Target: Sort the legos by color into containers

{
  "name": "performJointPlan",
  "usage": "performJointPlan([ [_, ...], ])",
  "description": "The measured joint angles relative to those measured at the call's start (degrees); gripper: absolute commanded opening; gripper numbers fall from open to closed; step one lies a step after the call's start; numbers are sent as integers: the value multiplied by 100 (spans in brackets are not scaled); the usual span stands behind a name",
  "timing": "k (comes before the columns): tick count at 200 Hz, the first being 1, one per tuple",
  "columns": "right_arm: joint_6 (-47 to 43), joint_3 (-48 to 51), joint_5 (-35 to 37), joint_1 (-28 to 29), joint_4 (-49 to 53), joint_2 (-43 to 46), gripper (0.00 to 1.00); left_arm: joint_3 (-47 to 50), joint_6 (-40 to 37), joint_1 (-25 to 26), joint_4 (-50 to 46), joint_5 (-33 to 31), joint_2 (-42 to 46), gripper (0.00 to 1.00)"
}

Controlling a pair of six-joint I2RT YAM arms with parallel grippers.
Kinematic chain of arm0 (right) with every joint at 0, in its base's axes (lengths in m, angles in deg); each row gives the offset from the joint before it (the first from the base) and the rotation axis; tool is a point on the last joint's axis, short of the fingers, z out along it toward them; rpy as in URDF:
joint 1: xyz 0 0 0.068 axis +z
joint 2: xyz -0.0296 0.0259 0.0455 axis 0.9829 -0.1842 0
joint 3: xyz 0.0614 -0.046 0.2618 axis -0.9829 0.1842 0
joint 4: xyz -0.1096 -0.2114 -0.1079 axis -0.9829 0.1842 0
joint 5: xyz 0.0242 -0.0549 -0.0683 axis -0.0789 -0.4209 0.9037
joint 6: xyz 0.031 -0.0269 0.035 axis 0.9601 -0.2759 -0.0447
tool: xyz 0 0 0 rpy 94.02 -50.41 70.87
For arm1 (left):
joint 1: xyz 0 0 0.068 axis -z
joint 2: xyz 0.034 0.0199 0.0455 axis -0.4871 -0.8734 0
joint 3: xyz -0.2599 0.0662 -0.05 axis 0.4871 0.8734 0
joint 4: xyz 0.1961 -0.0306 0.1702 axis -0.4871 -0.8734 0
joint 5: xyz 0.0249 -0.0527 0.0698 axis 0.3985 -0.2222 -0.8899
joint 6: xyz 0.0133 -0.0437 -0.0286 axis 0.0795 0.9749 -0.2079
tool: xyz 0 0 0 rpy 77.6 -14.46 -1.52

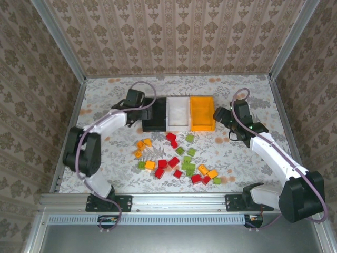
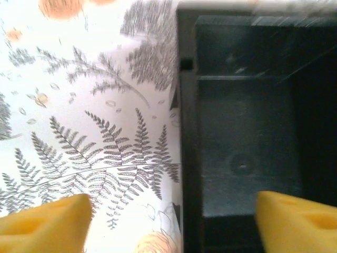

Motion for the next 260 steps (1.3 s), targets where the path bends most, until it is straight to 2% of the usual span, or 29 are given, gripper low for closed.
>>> performJointPlan([
  [31, -94, -7, -216, 737, 70, -153, 86, 671, 494, 107, 619, 337, 1530, 100],
  [47, 11, 0, -232, 1176, 24, -428, 84, 1106, 734, 407, 1008, 389, 2184, 100],
  [75, 463, 17, -37, 1912, -262, -1165, 82, 1797, 1001, 992, 1329, 385, 2736, 100],
  [104, 887, -146, 404, 2409, -348, -2033, 79, 2312, 1224, 1115, 1386, 354, 3023, 100],
  [182, 1307, -922, 1102, 2468, -492, -3261, 72, 3056, 1567, 1145, 1554, 127, 3934, 100],
  [230, 1440, -1019, 1128, 2468, -431, -3593, 62, 3176, 1600, 1145, 1532, -116, 4227, 100],
  [260, 1467, -1014, 1137, 2468, -435, -3606, 50, 3215, 1639, 1145, 1484, -245, 4266, 100],
])
